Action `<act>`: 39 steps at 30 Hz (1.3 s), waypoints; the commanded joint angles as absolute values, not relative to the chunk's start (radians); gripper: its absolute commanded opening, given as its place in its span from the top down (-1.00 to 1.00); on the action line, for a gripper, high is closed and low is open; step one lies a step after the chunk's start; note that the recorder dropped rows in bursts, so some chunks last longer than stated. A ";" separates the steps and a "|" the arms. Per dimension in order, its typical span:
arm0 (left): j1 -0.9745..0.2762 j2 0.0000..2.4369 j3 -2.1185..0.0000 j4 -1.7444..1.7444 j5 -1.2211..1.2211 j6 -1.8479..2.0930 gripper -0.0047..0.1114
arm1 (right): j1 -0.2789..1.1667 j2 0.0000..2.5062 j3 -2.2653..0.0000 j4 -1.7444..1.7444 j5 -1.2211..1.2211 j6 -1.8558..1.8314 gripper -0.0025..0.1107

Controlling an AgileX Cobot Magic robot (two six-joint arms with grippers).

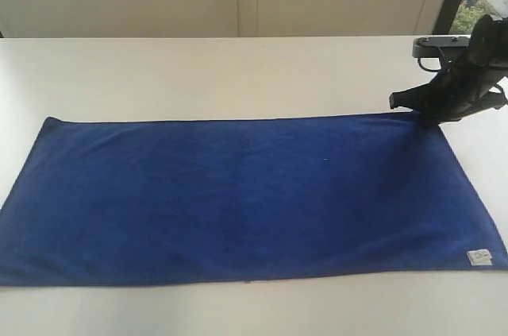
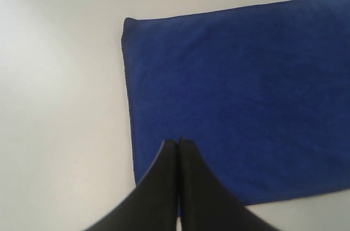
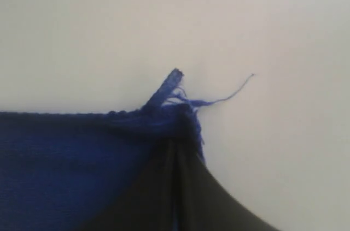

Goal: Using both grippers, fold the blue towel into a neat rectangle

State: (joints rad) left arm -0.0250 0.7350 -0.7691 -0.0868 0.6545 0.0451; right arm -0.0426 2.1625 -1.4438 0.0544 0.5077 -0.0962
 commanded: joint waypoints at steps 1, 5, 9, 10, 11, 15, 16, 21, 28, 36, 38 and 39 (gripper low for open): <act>-0.023 0.726 -0.764 -0.089 0.660 0.050 0.92 | -0.088 2.176 -1.443 0.049 0.523 -0.101 0.96; -0.023 0.726 -0.764 -0.089 0.660 0.050 0.92 | -0.101 2.176 -1.443 0.049 0.527 -0.101 0.96; -0.023 0.726 -0.764 -0.089 0.660 0.050 0.92 | -0.112 2.176 -1.443 0.049 0.527 -0.101 0.96; -0.023 0.726 -0.764 -0.089 0.660 0.050 0.92 | -0.110 2.176 -1.443 0.049 0.525 -0.101 0.96; -0.023 0.726 -0.764 -0.089 0.660 0.050 0.92 | -0.110 2.176 -1.443 0.049 0.523 -0.101 0.96; -0.023 0.726 -0.764 -0.089 0.660 0.050 0.92 | -0.110 2.159 -1.447 0.052 0.519 -0.096 0.96; -0.023 0.726 -0.764 -0.089 0.660 0.050 0.92 | -0.110 2.144 -1.447 0.052 0.519 -0.086 0.96; -0.023 0.726 -0.764 -0.089 0.660 0.050 0.92 | -0.110 2.033 -1.447 0.052 0.630 -0.067 0.96; -0.023 0.726 -0.764 -0.089 0.658 0.050 0.92 | -0.110 1.926 -1.441 0.054 0.898 -0.071 0.96; -0.023 0.726 -0.764 -0.089 0.658 0.050 0.92 | -0.110 1.922 -1.309 0.023 0.911 -0.074 0.96; -0.023 0.726 -0.764 -0.089 0.658 0.050 0.92 | -0.110 1.922 -1.268 0.000 0.866 -0.074 0.95; -0.023 0.726 -0.764 -0.089 0.658 0.050 0.92 | -0.110 1.922 -1.253 0.000 0.851 -0.072 0.93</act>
